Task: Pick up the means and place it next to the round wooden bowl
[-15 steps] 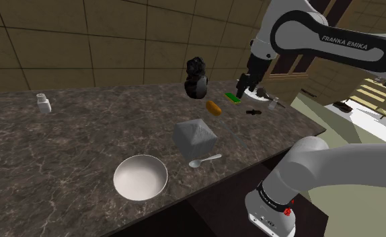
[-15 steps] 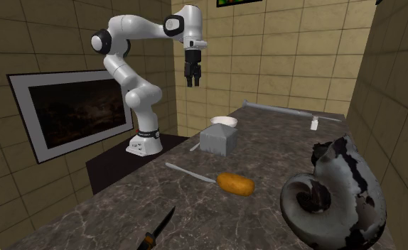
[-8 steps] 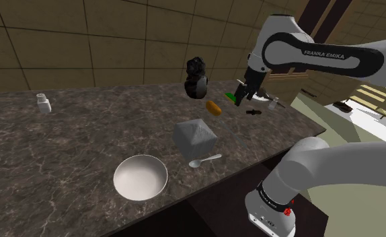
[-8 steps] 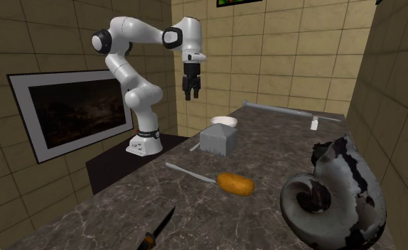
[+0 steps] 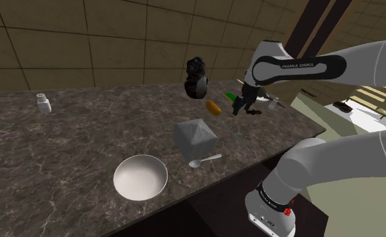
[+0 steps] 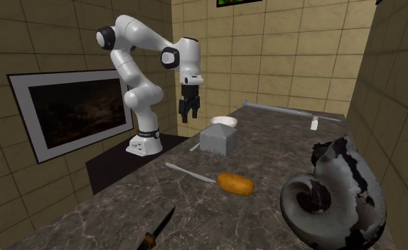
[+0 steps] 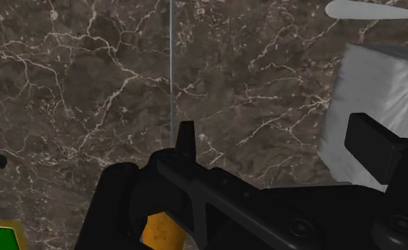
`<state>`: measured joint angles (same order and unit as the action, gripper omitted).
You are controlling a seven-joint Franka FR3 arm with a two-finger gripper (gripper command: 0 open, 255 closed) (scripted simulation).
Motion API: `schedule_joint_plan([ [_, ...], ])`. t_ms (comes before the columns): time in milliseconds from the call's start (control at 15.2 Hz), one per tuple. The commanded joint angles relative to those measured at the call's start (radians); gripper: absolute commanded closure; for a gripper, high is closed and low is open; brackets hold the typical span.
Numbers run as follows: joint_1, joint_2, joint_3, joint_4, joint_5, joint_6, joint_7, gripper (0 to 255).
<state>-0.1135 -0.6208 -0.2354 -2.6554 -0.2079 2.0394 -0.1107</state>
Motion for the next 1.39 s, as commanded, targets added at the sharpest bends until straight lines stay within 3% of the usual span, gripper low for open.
schedule_joint_plan([
  [0,-0.012,0.053,-0.031,-0.018,-0.007,0.068,-0.011,0],
  [396,-0.036,0.256,-0.136,-0.032,-0.005,0.268,-0.072,0],
  [726,-0.032,0.463,-0.223,-0.008,0.067,0.43,-0.164,0],
  [1320,-0.016,0.607,-0.239,-0.023,0.162,0.577,-0.238,0],
])
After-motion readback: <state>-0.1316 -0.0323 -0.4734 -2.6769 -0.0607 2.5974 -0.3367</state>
